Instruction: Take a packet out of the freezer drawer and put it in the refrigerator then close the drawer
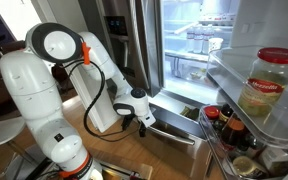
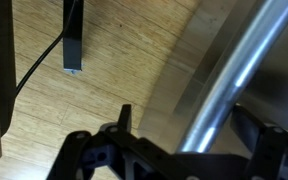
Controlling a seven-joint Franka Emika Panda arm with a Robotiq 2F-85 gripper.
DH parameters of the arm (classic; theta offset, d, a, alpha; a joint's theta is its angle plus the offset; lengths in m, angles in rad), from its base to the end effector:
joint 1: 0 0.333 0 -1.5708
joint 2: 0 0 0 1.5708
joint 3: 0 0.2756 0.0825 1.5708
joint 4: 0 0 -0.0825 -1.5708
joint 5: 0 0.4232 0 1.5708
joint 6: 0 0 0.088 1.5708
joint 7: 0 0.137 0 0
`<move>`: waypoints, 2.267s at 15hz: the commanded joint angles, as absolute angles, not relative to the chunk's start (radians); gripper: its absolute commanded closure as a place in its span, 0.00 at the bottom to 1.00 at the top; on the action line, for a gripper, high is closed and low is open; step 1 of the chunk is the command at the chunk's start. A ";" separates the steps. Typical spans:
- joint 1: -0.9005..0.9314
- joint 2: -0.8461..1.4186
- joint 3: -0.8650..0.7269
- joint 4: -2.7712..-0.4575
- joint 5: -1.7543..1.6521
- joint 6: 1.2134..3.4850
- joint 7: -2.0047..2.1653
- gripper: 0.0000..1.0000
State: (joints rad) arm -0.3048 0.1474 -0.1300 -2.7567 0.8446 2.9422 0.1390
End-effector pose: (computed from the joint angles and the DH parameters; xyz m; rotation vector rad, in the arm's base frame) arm 0.3205 -0.2027 0.0647 -2.2864 1.9223 -0.0998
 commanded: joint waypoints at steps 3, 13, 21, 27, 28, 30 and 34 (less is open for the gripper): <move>-0.279 0.244 -0.196 -2.754 0.754 2.889 0.156 0.00; -0.303 0.206 -0.290 -2.768 0.563 2.726 0.139 0.00; -0.307 0.156 -0.359 -2.743 0.257 2.603 0.326 0.00; -0.312 -0.025 -0.377 -2.746 -0.066 2.406 0.572 0.00; -0.314 -0.040 -0.371 -2.742 -0.085 2.427 0.579 0.00; -0.317 -0.110 -0.354 -2.781 -0.121 2.450 0.562 0.00; -0.311 -0.235 -0.299 -2.796 -0.090 2.489 0.458 0.00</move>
State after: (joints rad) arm -0.3039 -0.1018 -0.3327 -2.7385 -0.0801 2.4593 0.5146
